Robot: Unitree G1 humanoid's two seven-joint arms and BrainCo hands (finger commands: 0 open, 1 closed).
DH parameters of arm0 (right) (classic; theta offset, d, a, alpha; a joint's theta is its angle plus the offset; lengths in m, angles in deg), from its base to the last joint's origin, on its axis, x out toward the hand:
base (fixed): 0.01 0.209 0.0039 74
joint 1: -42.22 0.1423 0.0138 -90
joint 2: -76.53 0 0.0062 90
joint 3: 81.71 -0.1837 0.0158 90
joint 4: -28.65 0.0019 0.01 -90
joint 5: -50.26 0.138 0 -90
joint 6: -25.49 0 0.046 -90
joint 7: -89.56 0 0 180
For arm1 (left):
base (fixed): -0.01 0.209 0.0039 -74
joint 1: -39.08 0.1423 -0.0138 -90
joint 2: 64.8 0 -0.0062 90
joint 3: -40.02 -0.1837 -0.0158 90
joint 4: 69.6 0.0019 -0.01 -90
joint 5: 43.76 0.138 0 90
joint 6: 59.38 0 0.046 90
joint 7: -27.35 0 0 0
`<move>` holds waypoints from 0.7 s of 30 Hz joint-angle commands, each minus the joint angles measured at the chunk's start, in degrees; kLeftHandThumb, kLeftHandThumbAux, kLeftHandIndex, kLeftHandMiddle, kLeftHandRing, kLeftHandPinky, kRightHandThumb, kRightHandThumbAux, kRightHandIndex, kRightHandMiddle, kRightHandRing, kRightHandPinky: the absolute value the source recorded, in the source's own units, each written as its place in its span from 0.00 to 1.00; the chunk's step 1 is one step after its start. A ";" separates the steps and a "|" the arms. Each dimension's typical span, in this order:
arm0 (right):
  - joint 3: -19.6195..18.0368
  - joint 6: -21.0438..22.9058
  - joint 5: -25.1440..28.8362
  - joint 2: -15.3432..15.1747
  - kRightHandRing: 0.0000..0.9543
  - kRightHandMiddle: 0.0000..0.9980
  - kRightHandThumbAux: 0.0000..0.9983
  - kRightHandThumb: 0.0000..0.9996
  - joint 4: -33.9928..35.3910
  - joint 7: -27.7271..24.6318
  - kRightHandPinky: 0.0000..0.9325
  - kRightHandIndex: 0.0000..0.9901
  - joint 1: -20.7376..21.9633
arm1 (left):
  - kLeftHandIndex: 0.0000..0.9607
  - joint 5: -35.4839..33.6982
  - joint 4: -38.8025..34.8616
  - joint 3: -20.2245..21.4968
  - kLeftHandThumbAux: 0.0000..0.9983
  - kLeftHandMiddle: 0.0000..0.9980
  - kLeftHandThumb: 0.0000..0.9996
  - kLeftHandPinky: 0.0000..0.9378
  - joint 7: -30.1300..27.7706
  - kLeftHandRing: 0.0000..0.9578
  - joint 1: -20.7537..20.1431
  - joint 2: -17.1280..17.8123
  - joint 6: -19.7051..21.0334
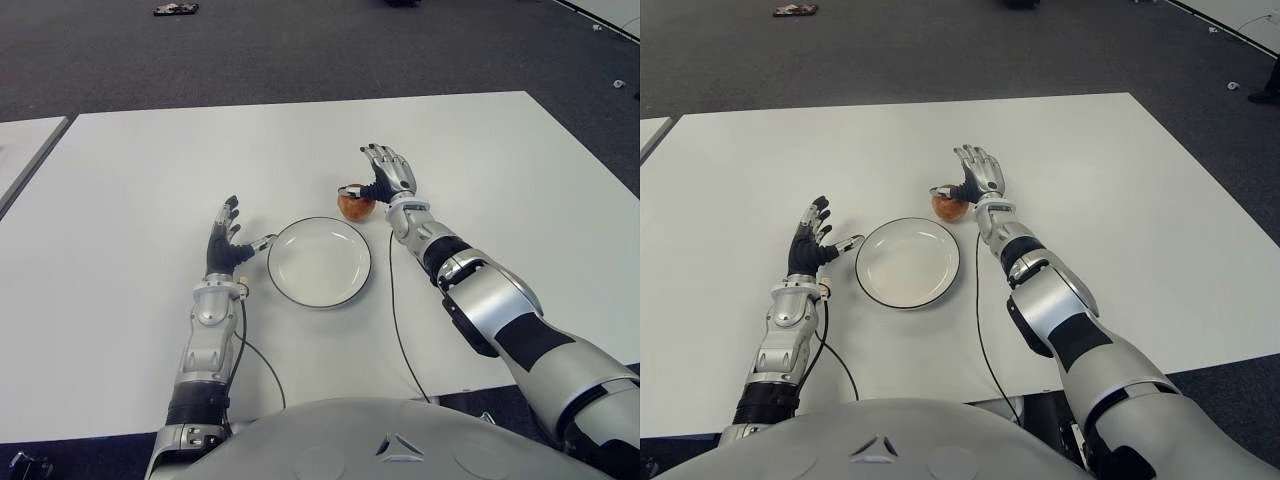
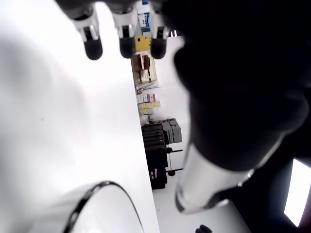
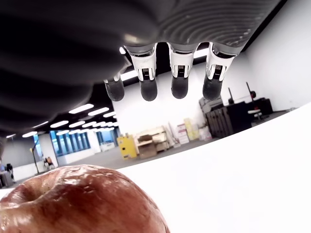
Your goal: Put the apples into the plate.
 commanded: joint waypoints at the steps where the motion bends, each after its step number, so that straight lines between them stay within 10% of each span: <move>1: -0.22 0.79 0.07 -0.06 0.00 0.00 0.35 0.04 -0.23 -0.43 0.00 0.00 -0.06 | 0.00 0.02 0.58 0.07 0.21 0.00 0.00 0.00 -0.90 0.00 0.27 0.77 0.08; 21: -0.27 0.60 0.32 0.56 0.00 0.00 0.35 0.04 -0.47 -0.86 0.00 0.00 -1.78 | 0.00 -1.51 1.01 0.64 0.20 0.00 0.00 0.00 -1.35 0.00 0.37 0.66 -0.27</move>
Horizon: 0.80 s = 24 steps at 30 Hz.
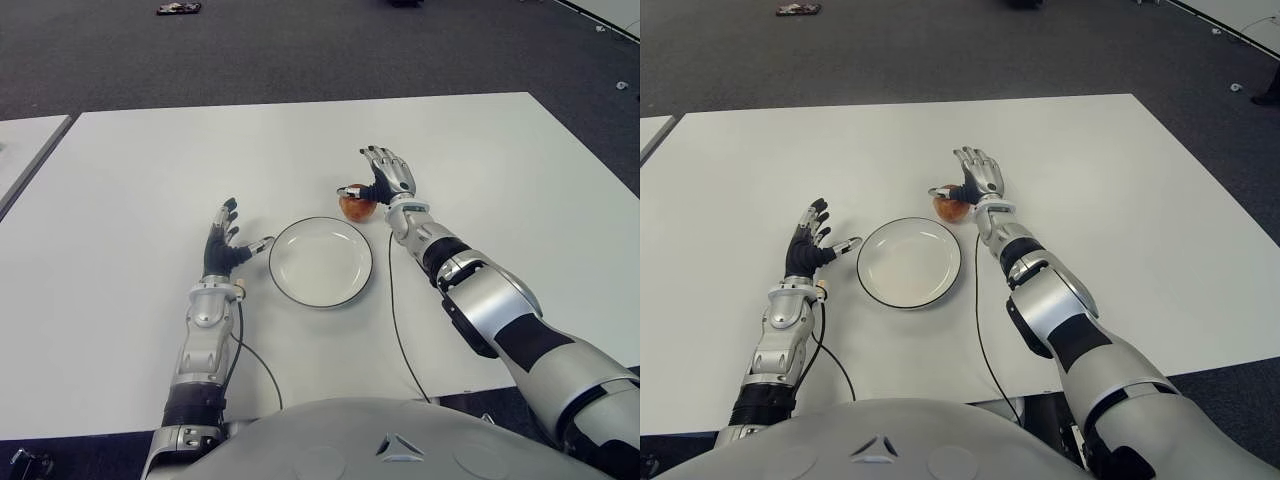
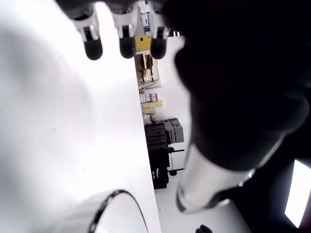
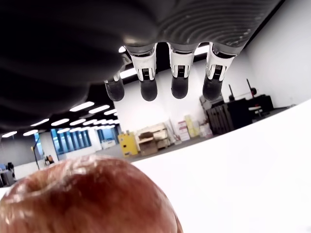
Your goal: Put the apples into the plate.
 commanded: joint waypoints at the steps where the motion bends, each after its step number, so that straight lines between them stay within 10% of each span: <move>1: -0.01 0.58 -0.02 0.41 0.00 0.00 0.35 0.04 -0.43 -0.40 0.00 0.00 -1.33 | 0.00 -0.22 0.30 0.15 0.20 0.00 0.00 0.00 -0.30 0.00 0.21 -0.09 0.14; 24: 1.41 -0.13 -0.75 1.97 0.00 0.00 0.39 0.06 -0.38 -1.08 0.00 0.00 -2.79 | 0.00 -0.08 1.95 0.16 0.21 0.00 0.00 0.00 0.27 0.00 -1.09 -0.73 0.20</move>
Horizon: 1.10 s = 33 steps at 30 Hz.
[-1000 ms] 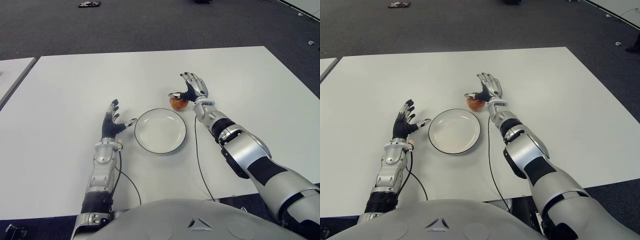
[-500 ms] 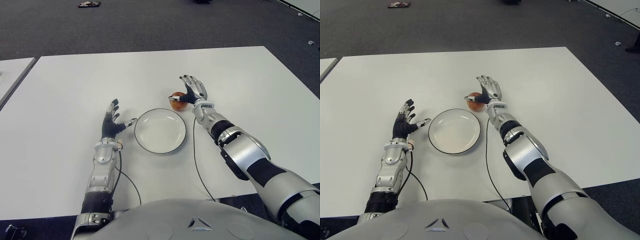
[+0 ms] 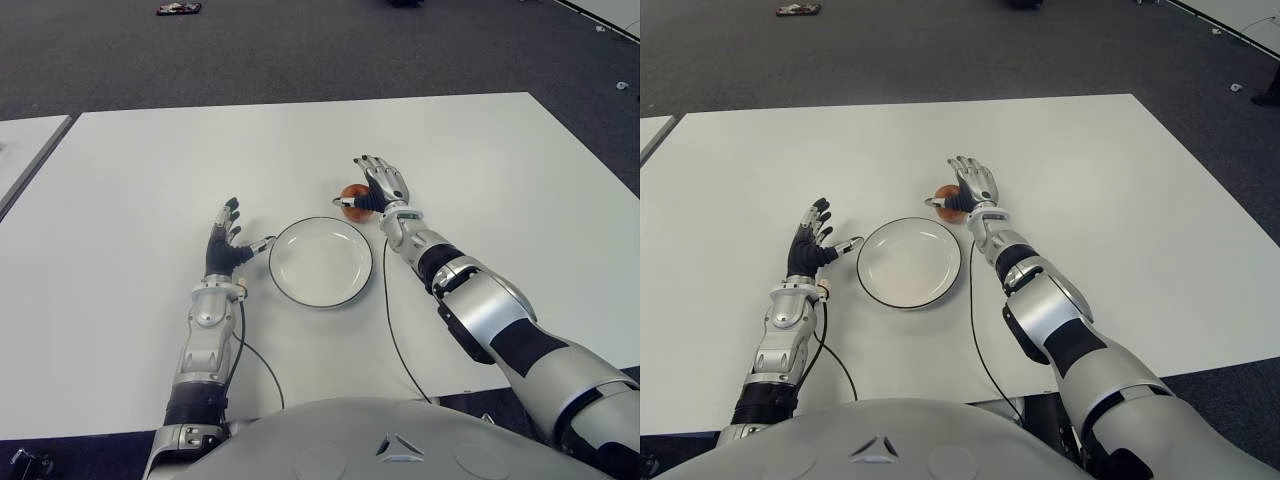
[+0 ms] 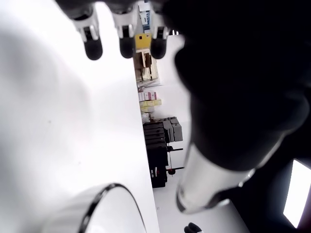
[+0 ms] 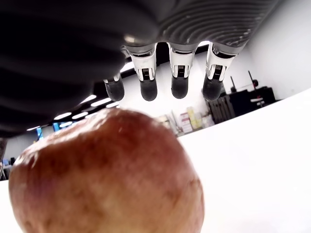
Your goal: Put the apples into the plate.
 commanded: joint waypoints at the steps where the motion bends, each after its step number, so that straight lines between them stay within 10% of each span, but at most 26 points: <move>1: 0.63 -0.07 -0.57 0.44 0.00 0.00 0.39 0.06 -0.39 -0.94 0.00 0.00 -1.25 | 0.00 -0.08 1.43 0.20 0.21 0.00 0.00 0.00 0.29 0.00 -0.73 -0.34 0.09; 33: 1.98 -0.36 -1.09 1.11 0.00 0.00 0.40 0.07 -0.51 -1.57 0.00 0.00 -2.47 | 0.00 -0.05 0.95 -0.03 0.21 0.00 0.00 0.00 -0.05 0.00 -0.43 -0.42 -1.53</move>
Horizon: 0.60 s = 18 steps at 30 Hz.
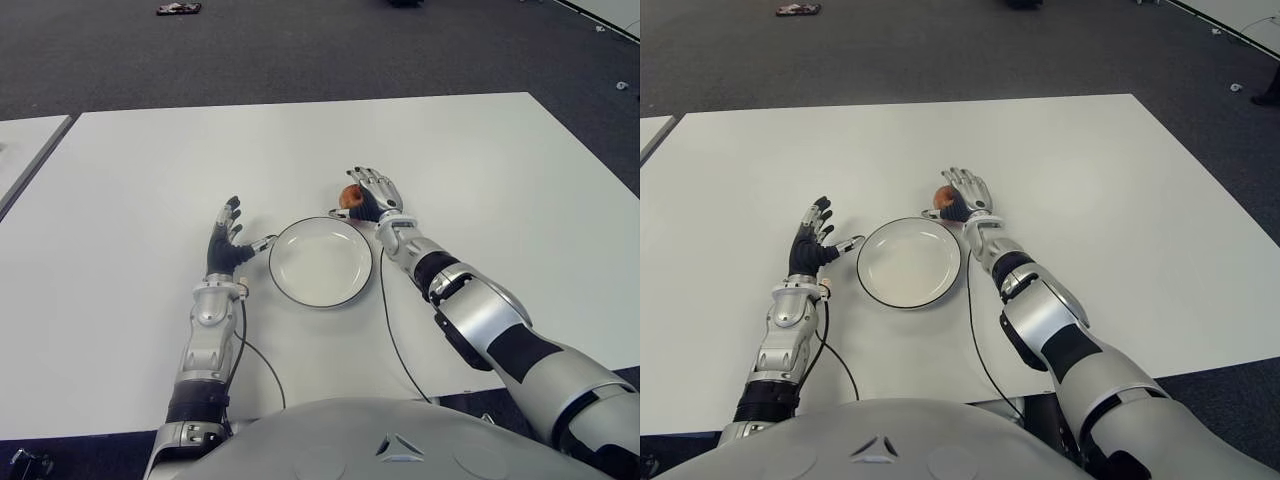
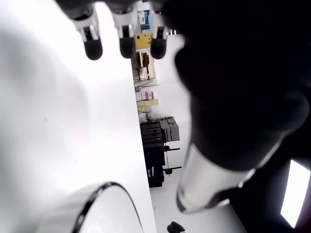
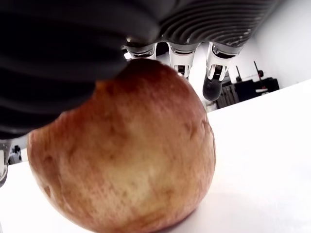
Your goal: Put the apples into the plate.
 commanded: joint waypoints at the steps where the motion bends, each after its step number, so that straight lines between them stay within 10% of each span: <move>1: 0.21 -0.33 -0.34 0.14 0.00 0.00 0.40 0.07 -0.49 -0.76 0.00 0.00 -0.76 | 0.00 -0.11 -0.06 0.10 0.21 0.00 0.00 0.00 -0.12 0.00 0.04 -0.07 0.22; 18: 0.28 -0.24 -0.40 -0.28 0.00 0.00 0.41 0.06 -0.70 -1.38 0.00 0.00 -0.96 | 0.00 -0.40 -1.10 0.25 0.23 0.00 0.00 0.00 0.04 0.00 0.07 -0.18 1.64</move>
